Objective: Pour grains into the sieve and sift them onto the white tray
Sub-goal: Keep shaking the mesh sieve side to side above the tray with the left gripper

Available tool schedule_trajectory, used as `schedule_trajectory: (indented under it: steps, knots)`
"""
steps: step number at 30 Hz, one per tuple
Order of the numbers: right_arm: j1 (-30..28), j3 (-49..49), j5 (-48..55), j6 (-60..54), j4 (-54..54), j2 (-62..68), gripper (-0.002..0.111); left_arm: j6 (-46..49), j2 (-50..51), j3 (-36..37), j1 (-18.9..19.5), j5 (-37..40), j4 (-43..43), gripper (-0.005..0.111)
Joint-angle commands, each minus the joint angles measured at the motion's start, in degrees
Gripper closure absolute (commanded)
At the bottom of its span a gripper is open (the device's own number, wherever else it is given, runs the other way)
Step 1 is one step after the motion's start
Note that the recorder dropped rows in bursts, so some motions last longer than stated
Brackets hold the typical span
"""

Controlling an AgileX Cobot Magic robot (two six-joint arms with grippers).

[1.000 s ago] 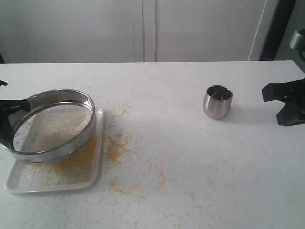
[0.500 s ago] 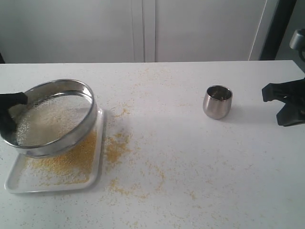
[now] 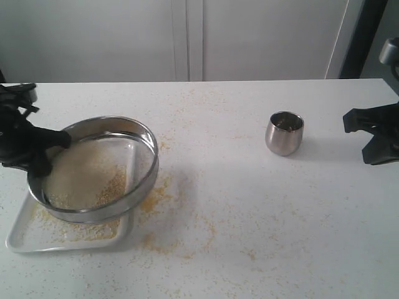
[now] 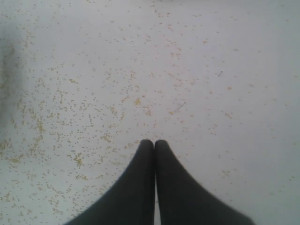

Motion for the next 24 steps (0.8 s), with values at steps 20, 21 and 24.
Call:
schedule_trajectory:
  steps: [20, 21, 24]
  knots:
    - [-0.3, 0.0, -0.4, -0.3, -0.1, -0.3, 0.108, -6.1, 0.5, -0.2, 7.1, 0.8, -1.0, 0.107]
    - [-0.3, 0.0, -0.4, -0.3, -0.1, -0.3, 0.108, -5.9, 0.7, -0.2, 7.2, 1.7, -3.1, 0.107]
    - [-0.3, 0.0, -0.4, -0.3, -0.1, -0.3, 0.108, 4.4, 0.4, -0.2, 3.8, 3.4, -12.3, 0.107]
